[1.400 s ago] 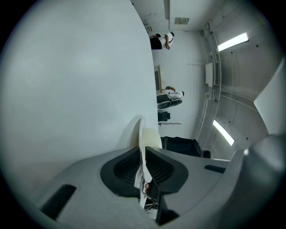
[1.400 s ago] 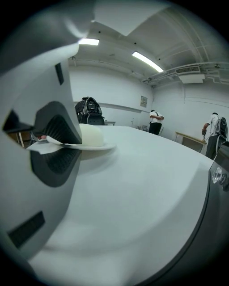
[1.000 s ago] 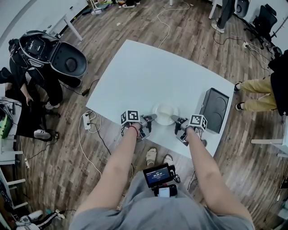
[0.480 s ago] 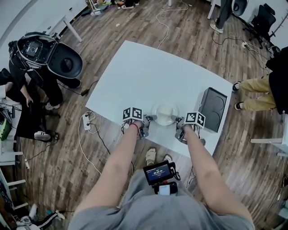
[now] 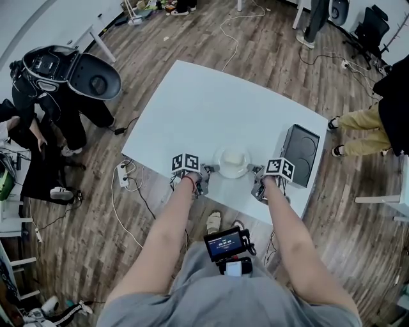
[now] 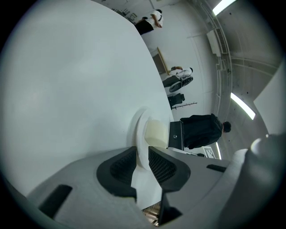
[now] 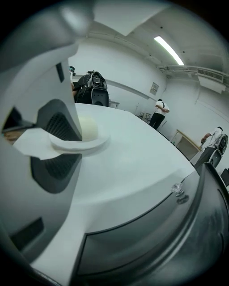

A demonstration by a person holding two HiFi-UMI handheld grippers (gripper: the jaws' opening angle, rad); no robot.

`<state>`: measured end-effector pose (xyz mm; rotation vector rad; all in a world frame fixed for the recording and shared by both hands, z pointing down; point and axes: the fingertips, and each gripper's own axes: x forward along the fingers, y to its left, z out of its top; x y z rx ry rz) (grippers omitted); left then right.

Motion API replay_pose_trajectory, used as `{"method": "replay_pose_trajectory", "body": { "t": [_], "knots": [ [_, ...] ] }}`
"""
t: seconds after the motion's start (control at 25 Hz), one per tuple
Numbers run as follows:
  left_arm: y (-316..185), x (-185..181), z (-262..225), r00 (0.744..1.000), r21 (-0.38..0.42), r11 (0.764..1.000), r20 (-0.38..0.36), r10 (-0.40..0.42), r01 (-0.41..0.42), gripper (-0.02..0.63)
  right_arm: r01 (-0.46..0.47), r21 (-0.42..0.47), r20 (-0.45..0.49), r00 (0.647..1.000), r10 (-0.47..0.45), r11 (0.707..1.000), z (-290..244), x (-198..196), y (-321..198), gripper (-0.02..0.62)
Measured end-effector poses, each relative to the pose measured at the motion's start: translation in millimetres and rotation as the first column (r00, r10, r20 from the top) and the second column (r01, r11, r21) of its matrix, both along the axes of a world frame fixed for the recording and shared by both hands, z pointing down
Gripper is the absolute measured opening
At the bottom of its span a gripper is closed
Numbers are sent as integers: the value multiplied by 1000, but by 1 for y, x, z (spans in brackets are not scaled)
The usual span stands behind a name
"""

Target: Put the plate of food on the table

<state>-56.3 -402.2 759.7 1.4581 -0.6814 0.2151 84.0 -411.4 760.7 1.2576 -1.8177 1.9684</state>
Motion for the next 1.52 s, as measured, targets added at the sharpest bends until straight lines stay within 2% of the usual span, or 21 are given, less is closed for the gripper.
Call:
{"method": "replay_pose_trajectory", "body": {
  "t": [0.44, 0.72, 0.96, 1.12, 1.24, 1.52],
  "knots": [
    [2, -1, -25, 1000, 47, 999, -12, -1, 1, 69, 55, 55, 39, 998, -58, 997, -31, -5, 7, 64],
    [23, 8, -53, 999, 110, 994, -31, 32, -29, 69, 118, 131, 120, 984, -134, 984, -64, -12, 32, 64],
    [46, 13, -76, 997, 176, 982, -35, 71, -64, 64, 175, 232, 194, 956, -222, 957, -100, -23, 54, 63],
    [56, 18, -98, 994, 237, 970, -84, 68, -46, 57, 185, 312, 237, 935, -265, 932, -126, -29, 66, 63],
    [67, 21, -113, 991, 282, 959, -115, 71, -36, 57, 196, 369, 235, 926, -296, 909, -141, -32, 76, 63],
    [94, 30, -133, 990, 374, 926, -106, 91, -45, 55, 230, 458, 192, 917, -348, 859, -162, -22, 102, 61]
  ]
}}
